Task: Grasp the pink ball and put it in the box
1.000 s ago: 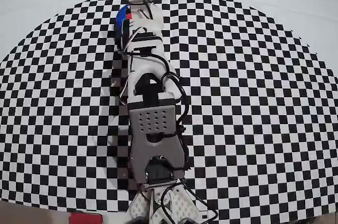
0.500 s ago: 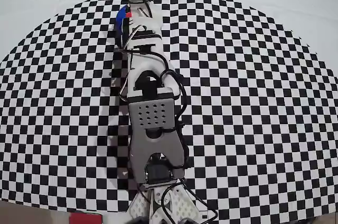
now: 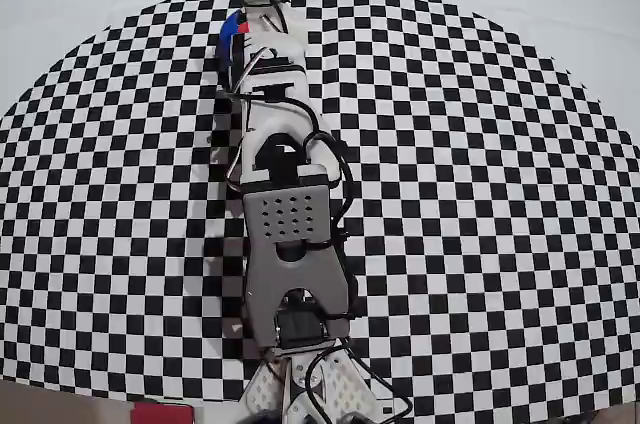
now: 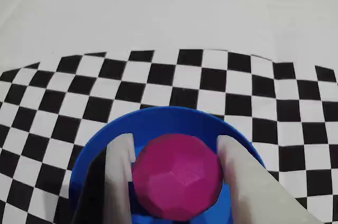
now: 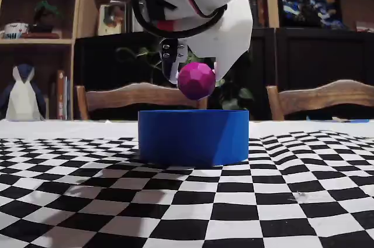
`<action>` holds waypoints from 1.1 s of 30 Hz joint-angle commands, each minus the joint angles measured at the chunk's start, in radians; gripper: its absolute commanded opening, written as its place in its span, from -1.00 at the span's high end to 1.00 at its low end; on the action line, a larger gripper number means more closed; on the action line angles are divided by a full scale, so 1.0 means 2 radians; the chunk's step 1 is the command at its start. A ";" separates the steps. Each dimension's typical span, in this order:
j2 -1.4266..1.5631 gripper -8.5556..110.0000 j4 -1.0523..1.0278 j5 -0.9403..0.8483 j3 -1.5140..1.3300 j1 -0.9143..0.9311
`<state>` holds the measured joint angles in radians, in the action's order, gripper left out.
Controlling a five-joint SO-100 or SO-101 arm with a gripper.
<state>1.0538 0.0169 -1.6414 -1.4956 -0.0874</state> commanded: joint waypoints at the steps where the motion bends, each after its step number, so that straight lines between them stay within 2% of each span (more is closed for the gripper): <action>1: 0.004 0.85 -0.003 -0.005 0.023 0.005; 27: 0.002 0.84 -0.003 -0.005 0.023 0.003; 29: 0.001 0.57 0.000 -0.005 0.023 0.004; 33: -0.001 0.48 0.002 -0.005 0.020 0.005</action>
<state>1.0431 0.0169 -1.6414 -1.4926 -0.0874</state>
